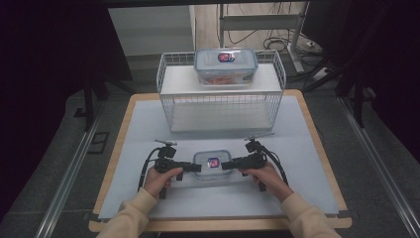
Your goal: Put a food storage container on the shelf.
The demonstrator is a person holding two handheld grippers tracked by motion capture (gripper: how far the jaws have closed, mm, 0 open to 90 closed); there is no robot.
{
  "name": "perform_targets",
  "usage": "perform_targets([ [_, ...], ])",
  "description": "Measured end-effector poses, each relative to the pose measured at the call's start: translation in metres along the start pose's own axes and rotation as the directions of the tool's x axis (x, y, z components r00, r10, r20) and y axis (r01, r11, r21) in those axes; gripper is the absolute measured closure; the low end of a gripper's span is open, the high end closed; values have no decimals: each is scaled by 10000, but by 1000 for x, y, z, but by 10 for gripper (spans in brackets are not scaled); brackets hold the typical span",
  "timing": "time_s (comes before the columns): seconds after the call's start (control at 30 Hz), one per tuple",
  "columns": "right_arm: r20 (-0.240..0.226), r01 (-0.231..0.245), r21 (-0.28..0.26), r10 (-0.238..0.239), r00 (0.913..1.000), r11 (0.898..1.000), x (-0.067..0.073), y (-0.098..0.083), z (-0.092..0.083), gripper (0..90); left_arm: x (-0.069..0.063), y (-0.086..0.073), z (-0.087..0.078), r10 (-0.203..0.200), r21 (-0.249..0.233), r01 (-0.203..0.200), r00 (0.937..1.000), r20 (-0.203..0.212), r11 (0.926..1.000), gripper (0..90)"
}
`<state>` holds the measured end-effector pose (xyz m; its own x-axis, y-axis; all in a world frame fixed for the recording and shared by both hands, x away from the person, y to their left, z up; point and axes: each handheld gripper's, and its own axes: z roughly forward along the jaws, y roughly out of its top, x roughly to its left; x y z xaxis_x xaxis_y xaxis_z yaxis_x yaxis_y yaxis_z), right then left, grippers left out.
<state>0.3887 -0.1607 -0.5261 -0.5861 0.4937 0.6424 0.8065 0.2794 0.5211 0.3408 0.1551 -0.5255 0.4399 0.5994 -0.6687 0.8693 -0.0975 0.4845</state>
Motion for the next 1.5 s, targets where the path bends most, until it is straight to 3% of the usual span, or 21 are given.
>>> perform_targets([
  [0.13,-222,-192,136,195,9996,9997,-2,0,3,238,0,0,3,-93,105,91,9997,236,9999,302],
  [0.23,-195,-274,238,278,9994,9993,-2,-1,4,277,-2,-1,5,52,111,-53,9999,87,9999,373],
  [0.3,-321,-306,218,313,9990,9993,-2,-2,1,322,-4,-2,4,100,93,-100,9999,32,9999,372],
  [0.5,-503,-598,-49,595,9970,9982,-1,-6,-6,432,-5,-11,-2,130,-349,-127,9999,92,9993,453],
  [0.67,-388,-382,-138,376,9985,9992,4,-8,-8,457,-14,-16,-4,276,-584,-290,9993,-252,9979,478],
  [0.87,-412,-202,-380,186,9990,9991,7,-14,-13,498,-19,-23,-6,392,-869,-411,9990,-236,9954,515],
  [0.97,-580,-375,-577,341,9977,9976,7,-19,-16,521,-21,-25,-7,464,-998,-488,9986,-260,9938,526],
  [1.07,-611,-401,-663,360,9975,9970,8,-22,-18,527,-24,-26,-7,639,-1017,-675,9972,-389,9925,526],
  [1.37,-798,-27,-763,-34,9968,9971,6,-25,-19,537,-22,-28,-8,997,-1062,-1016,9947,-235,9891,537],
  [1.5,-809,-12,-825,-55,9967,9966,6,-26,-20,538,-23,-29,-8,972,-1113,-998,9949,-285,9888,537],
])
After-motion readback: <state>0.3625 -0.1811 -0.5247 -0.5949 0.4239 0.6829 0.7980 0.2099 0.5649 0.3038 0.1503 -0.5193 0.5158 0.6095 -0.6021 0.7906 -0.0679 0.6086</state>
